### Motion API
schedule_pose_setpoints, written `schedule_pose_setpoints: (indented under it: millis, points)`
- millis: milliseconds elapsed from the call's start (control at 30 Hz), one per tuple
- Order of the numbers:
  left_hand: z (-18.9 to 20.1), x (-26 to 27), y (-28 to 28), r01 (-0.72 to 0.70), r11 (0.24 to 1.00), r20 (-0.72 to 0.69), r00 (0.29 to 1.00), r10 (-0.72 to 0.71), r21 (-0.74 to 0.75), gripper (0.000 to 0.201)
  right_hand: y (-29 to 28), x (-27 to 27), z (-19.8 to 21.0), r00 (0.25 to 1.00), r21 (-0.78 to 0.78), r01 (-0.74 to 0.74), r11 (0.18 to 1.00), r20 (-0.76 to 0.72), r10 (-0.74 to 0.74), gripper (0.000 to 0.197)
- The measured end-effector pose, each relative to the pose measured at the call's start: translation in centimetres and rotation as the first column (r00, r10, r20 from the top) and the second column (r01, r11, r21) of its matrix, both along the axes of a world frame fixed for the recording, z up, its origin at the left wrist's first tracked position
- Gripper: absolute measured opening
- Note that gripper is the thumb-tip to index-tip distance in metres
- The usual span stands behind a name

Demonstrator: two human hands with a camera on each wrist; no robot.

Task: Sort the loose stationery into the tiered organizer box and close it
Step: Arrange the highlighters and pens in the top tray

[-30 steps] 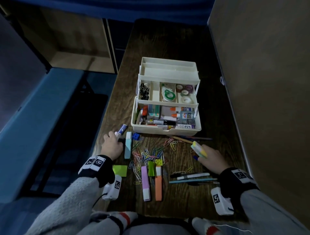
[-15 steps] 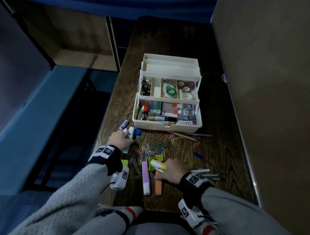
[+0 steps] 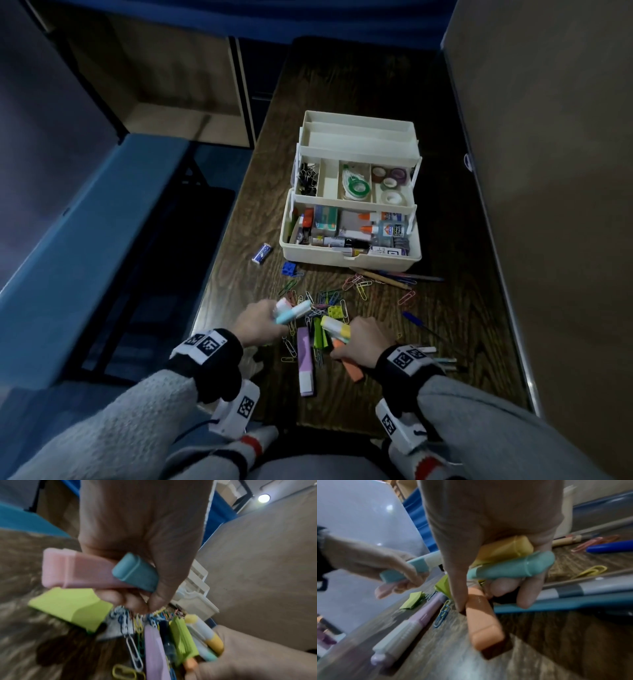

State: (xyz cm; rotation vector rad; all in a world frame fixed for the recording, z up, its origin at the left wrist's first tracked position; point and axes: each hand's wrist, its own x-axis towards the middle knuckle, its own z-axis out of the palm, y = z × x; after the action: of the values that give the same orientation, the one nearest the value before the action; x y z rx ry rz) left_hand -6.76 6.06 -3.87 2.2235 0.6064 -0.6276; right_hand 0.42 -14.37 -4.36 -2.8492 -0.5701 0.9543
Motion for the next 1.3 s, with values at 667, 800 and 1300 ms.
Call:
schedule_pose_setpoints:
  millis: [667,800,1300]
  points:
    - [-1.1,3.5,-3.2,0.128,0.99,-0.196,0.974,-0.114,0.059,0.028,-3.1,6.1,2.5,0.838,0.382,0.499,0.778,-0.443,-0.32,0.037]
    - [-1.6,3.9,-3.2,0.121,0.985,-0.167,0.981,-0.099,0.126,0.027,-2.7,6.5,2.7,0.844,0.448,0.499,0.742,-0.445,-0.299,0.019]
    - [-1.8,3.0,-3.4,0.324,0.882,-0.171,0.945,-0.28,0.343,0.051,-1.9,6.8,3.2,0.819,0.521,0.552,0.651,-0.487,-0.305,0.014]
